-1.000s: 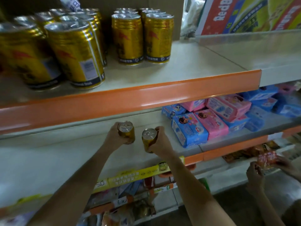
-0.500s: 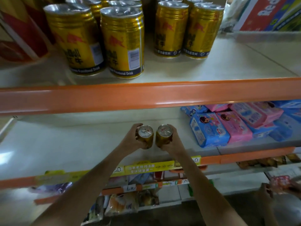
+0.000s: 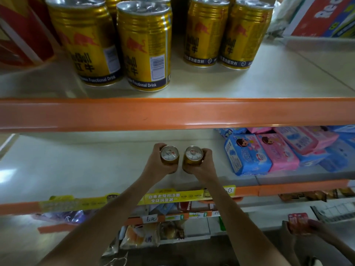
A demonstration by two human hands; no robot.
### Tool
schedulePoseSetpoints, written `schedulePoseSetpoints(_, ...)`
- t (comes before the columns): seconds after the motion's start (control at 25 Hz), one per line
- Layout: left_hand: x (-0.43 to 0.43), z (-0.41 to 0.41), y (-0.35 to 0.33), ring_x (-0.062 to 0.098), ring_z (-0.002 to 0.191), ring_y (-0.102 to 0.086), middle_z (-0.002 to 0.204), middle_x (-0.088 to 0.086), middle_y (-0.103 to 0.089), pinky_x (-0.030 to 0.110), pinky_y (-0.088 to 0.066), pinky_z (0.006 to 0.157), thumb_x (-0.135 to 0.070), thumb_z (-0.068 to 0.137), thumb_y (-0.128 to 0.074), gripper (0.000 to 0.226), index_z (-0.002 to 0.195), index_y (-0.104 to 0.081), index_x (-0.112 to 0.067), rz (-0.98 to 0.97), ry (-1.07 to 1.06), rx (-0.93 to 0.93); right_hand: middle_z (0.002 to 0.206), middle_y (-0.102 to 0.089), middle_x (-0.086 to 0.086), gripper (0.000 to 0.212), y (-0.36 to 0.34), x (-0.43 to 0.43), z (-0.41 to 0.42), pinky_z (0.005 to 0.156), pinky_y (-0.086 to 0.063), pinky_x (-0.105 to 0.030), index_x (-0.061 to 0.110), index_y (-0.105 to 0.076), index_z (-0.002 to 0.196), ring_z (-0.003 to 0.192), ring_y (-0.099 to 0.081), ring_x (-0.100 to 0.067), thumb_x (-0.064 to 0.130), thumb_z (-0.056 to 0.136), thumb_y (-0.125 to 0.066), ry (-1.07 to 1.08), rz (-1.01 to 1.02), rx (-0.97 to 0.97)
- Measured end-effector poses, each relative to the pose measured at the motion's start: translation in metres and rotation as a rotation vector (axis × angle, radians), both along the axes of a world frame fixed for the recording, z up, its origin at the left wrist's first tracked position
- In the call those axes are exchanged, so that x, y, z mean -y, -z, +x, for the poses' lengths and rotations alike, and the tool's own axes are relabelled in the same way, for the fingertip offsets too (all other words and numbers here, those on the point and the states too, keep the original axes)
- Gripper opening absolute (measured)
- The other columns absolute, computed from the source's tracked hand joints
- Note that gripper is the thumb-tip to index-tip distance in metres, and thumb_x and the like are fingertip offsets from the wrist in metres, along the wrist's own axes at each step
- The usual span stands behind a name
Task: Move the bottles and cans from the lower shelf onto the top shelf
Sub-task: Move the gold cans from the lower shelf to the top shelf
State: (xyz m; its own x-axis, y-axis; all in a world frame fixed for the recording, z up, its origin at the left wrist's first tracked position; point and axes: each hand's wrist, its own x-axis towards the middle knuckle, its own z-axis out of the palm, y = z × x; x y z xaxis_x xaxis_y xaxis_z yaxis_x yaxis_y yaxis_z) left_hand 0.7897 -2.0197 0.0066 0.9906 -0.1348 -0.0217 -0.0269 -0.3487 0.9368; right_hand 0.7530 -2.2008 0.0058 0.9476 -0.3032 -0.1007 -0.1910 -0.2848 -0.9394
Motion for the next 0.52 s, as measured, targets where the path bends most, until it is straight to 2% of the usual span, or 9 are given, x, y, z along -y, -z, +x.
schedulePoseSetpoints(0.08,0.000,0.001,-0.002,0.018,0.096,-0.063,0.105,0.001,-0.060,0.020,-0.052,0.071,0.002,0.057,-0.087,0.075,0.116,-0.045,-0.020,-0.036,-0.018,-0.006,0.114,-0.056,-0.010,0.083,0.004,-0.004,0.002,0.085,-0.057,-0.046,0.020,-0.039,0.116,0.102,-0.063,-0.022,0.009,0.051,-0.088,0.012,0.029,0.016)
schedulePoseSetpoints(0.12,0.001,0.001,-0.003,0.019,0.097,-0.062,0.106,0.001,-0.059,0.017,-0.052,0.069,0.006,0.058,-0.085,0.077,0.119,-0.045,-0.019,-0.073,-0.039,-0.021,0.115,-0.056,-0.008,0.085,0.005,-0.006,0.002,0.087,-0.056,-0.044,0.020,-0.038,0.121,0.103,-0.062,-0.021,0.007,0.053,-0.088,0.004,0.038,0.025)
schedulePoseSetpoints(0.2,0.008,-0.003,-0.001,0.020,0.101,-0.060,0.110,0.004,-0.056,0.020,-0.055,0.072,0.013,0.060,-0.080,0.084,0.128,-0.041,-0.018,-0.156,-0.106,-0.072,0.112,-0.057,0.005,0.088,0.008,-0.008,0.002,0.088,-0.053,-0.029,0.019,-0.038,0.129,0.104,-0.060,-0.015,0.006,0.059,-0.090,0.000,0.034,0.035)
schedulePoseSetpoints(0.32,0.020,-0.013,0.005,0.022,0.112,-0.057,0.117,0.002,-0.054,0.039,-0.054,0.091,0.011,0.061,-0.082,0.093,0.136,-0.035,-0.015,-0.209,-0.185,-0.101,0.108,-0.058,0.014,0.081,0.009,-0.010,-0.003,0.080,-0.043,-0.007,0.025,-0.043,0.124,0.101,-0.058,-0.006,0.015,0.061,-0.093,0.009,0.012,0.074)
schedulePoseSetpoints(0.4,0.023,-0.015,0.007,0.022,0.112,-0.058,0.114,-0.001,-0.055,0.045,-0.055,0.091,0.005,0.060,-0.086,0.089,0.132,-0.037,-0.015,-0.206,-0.243,-0.107,0.111,-0.058,0.010,0.079,0.010,-0.009,-0.002,0.081,-0.043,-0.008,0.025,-0.043,0.123,0.102,-0.058,-0.008,0.015,0.062,-0.092,-0.002,0.002,0.079)
schedulePoseSetpoints(0.44,0.025,-0.015,0.006,0.023,0.111,-0.059,0.111,-0.002,-0.055,0.045,-0.056,0.088,0.004,0.061,-0.086,0.083,0.127,-0.039,-0.016,-0.199,-0.266,-0.111,0.113,-0.057,0.009,0.080,0.011,-0.007,-0.001,0.083,-0.044,-0.012,0.022,-0.044,0.126,0.104,-0.057,-0.009,0.014,0.062,-0.092,-0.010,0.002,0.075)
schedulePoseSetpoints(0.52,0.028,-0.015,-0.001,0.021,0.104,-0.059,0.106,-0.001,-0.056,0.032,-0.058,0.077,0.005,0.064,-0.084,0.073,0.119,-0.040,-0.016,-0.169,-0.296,-0.114,0.114,-0.056,0.008,0.084,0.008,-0.004,0.003,0.087,-0.044,-0.021,0.014,-0.044,0.132,0.106,-0.056,-0.011,0.011,0.062,-0.090,-0.030,-0.011,0.060)
